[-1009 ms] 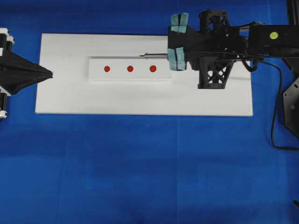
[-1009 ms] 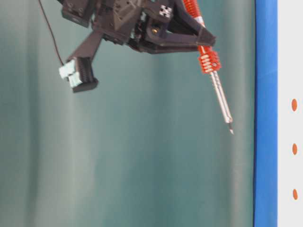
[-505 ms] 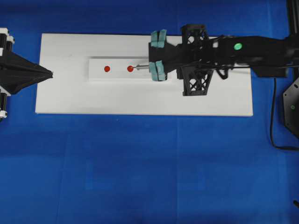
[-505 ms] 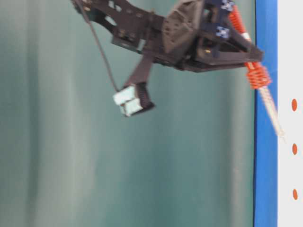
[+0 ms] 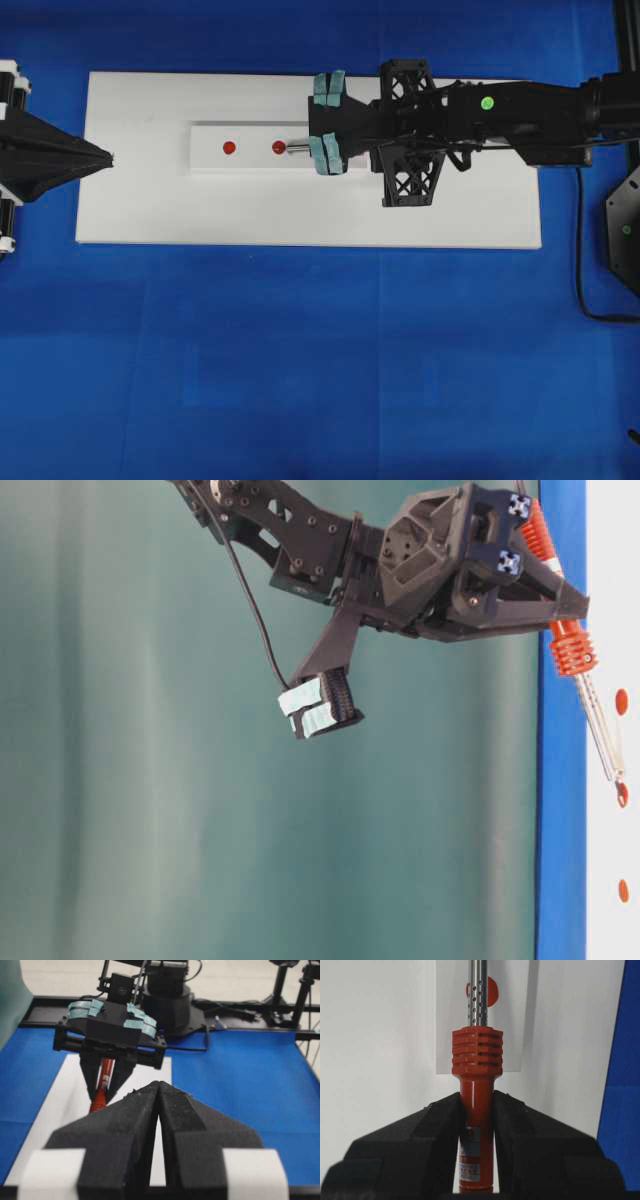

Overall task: Touch the tip of the soldering iron to the mark.
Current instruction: 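Lower the iron tip onto the middle red dot and hold, then raise the iron and move it right toward the right red dot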

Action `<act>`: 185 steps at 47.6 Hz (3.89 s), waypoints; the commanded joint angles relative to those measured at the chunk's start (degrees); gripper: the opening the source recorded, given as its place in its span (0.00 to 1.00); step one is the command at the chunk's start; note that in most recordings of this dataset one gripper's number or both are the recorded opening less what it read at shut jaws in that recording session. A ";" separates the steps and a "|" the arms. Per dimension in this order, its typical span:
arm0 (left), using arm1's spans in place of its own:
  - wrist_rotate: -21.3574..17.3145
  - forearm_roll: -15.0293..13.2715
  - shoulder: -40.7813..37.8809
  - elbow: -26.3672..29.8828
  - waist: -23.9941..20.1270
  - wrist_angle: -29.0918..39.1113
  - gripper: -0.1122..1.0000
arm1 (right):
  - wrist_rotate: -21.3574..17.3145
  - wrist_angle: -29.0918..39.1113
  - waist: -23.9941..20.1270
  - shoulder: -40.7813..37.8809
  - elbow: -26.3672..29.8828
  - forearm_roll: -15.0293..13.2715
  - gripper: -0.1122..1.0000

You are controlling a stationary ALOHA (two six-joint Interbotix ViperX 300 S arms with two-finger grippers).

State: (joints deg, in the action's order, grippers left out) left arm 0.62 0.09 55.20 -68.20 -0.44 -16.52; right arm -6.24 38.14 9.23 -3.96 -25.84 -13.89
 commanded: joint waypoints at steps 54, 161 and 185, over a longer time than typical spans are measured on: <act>-0.35 0.09 -0.18 0.62 -0.09 -0.44 0.10 | 0.18 0.09 0.35 0.70 0.88 0.09 0.16; 0.00 0.00 -0.18 0.62 0.00 -0.53 0.10 | 0.35 11.95 -0.26 11.60 6.42 -1.05 0.16; 0.00 0.00 0.00 0.62 -0.09 -0.35 0.10 | -0.53 12.74 -0.26 19.95 -2.99 -1.05 0.16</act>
State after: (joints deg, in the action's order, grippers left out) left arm 0.62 0.00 55.37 -68.20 -0.44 -16.52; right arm -6.68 50.80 9.05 13.62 -28.74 -14.77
